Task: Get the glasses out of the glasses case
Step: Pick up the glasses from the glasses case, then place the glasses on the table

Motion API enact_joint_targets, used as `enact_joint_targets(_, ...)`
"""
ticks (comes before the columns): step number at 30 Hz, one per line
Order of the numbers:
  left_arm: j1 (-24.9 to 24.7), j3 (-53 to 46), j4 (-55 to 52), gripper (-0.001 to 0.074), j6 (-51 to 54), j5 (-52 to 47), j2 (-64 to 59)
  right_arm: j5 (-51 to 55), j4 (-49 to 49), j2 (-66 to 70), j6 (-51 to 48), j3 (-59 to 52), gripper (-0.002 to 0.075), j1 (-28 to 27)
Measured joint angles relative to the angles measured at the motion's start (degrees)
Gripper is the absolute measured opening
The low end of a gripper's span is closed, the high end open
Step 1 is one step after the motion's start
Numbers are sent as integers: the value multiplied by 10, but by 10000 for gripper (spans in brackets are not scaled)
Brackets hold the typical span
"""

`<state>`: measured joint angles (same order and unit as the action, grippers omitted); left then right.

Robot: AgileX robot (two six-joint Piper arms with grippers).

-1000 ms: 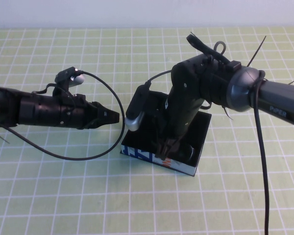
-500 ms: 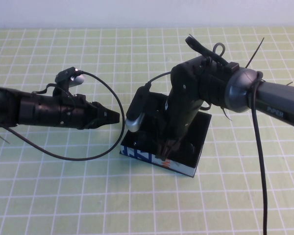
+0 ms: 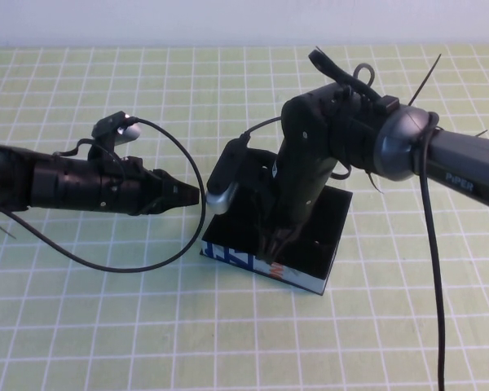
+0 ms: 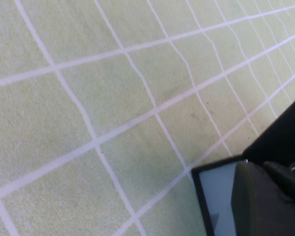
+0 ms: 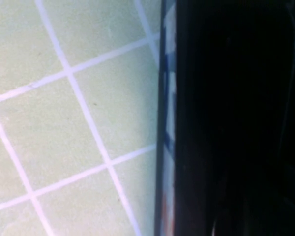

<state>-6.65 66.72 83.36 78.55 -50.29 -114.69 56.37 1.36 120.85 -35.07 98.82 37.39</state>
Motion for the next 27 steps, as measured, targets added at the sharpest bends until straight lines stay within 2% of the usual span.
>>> enact_joint_targets(9, 0, 0, -1, -4, 0, -3, 16, 57, -17, -47, 61, 35, 22, 0)
enact_joint_targets(17, 0, 0, -2, -4, 2, -10, 54, 123, -43, -150, 185, 30, 21, -4)
enact_joint_targets(21, 0, 0, -3, -4, 2, -18, 61, 107, -50, -221, 258, -32, 21, -26)
enact_joint_targets(27, 0, 0, -4, -4, 2, -23, 68, 21, -54, -346, 389, -216, 21, -90)
